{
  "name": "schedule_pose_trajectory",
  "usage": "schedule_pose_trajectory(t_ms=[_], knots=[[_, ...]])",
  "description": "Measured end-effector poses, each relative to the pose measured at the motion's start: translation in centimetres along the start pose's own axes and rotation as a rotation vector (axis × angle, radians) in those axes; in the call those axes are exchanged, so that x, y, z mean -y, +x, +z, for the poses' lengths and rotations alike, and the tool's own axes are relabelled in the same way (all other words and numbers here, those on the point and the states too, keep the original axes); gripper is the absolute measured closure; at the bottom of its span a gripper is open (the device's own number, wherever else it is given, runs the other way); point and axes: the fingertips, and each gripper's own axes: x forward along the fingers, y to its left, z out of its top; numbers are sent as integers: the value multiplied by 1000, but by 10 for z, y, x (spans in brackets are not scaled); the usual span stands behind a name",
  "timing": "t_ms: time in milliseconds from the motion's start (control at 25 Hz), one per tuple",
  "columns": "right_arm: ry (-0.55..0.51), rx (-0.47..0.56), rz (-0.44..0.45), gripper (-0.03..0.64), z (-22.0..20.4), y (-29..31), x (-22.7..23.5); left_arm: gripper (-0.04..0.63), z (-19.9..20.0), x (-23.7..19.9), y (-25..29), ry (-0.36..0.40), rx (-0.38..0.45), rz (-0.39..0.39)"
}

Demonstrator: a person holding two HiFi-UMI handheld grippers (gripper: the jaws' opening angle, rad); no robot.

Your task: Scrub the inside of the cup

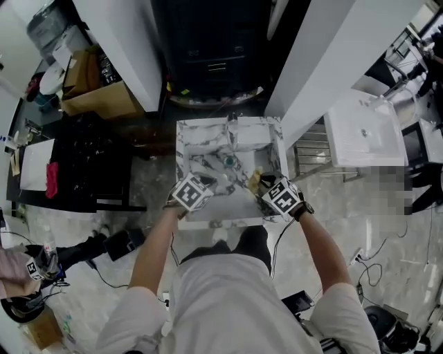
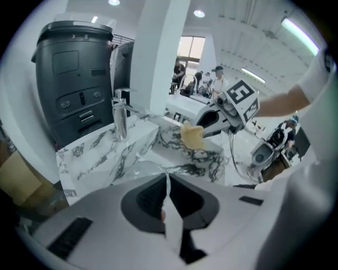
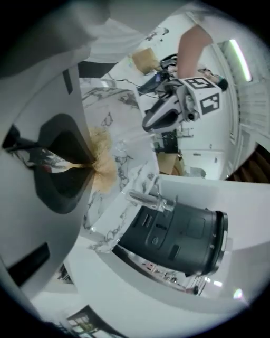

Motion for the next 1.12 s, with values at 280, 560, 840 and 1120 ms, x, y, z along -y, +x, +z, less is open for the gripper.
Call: schedule_pose_trajectory(t_ms=[280, 560, 840, 1120], knots=[[99, 260, -29, 586, 65, -89, -3, 571, 34, 22, -59, -209, 357, -67], [-47, 396, 71, 586, 146, -146, -49, 571, 67, 61, -114, -227, 618, -197], [-304, 272, 217, 586, 190, -154, -83, 571, 90, 113, -145, 29, 676, -323], [-328, 193, 455, 586, 199, -142, -87, 571, 83, 137, -185, 63, 772, -484]])
